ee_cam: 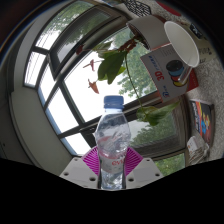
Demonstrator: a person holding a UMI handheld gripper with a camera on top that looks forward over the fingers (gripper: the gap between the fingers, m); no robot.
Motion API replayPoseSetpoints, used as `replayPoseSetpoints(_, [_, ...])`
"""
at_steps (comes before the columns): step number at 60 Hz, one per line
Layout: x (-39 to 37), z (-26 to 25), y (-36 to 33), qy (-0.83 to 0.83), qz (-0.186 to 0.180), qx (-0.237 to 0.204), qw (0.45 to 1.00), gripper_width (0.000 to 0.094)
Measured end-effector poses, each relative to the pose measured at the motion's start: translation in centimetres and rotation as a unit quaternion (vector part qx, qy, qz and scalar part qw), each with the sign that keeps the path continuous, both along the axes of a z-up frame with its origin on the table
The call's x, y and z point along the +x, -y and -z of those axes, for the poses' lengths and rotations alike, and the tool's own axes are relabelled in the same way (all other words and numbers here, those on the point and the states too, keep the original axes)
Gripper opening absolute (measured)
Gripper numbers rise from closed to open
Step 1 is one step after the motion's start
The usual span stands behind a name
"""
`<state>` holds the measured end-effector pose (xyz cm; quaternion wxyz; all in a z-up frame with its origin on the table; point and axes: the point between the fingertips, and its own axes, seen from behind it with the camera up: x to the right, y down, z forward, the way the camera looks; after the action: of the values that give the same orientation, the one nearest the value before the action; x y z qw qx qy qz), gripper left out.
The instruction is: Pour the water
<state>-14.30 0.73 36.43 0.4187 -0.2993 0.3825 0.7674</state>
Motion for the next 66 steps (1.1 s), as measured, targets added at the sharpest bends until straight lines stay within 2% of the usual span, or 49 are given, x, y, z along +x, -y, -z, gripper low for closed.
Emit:
replayPoseSetpoints(3, [1.9,1.1,0.4,-0.062,-0.016,-0.013,0.998,0.0265])
replayPoseSetpoints(12, [6.2,5.4,-0.8,-0.188,-0.031,-0.058,0.980,0.0266])
replayPoseSetpoints(21, [7.0,8.0,-1.4,-0.210,-0.049,-0.087,0.973,0.0268])
replayPoseSetpoints(29, [6.9,6.8,-1.2,-0.196,-0.067,-0.084,0.975,0.0268])
replayPoseSetpoints(36, [6.6,2.1,-0.5,-0.090,-0.057,-0.043,0.993,0.0267])
replayPoseSetpoints(39, [7.3,-1.2,0.4,-0.016,-0.035,-0.013,0.999,0.0268])
replayPoseSetpoints(43, [8.4,-5.0,0.7,0.107,0.019,0.033,0.994,0.0267])
replayPoseSetpoints(47, [10.6,-8.4,1.4,0.229,0.097,0.072,0.966,0.0267])
replayPoseSetpoints(52, [14.1,-11.8,2.1,0.371,0.207,0.102,0.899,0.0267])
replayPoseSetpoints(56, [16.7,-13.1,2.9,0.464,0.282,0.110,0.832,0.0267])
replayPoseSetpoints(59, [18.5,-13.1,2.8,0.530,0.326,0.108,0.776,0.0266])
replayPoseSetpoints(63, [21.1,-11.0,2.3,0.613,0.359,0.088,0.698,0.0267])
replayPoseSetpoints(66, [23.3,-9.1,1.1,0.668,0.368,0.066,0.643,0.0267])
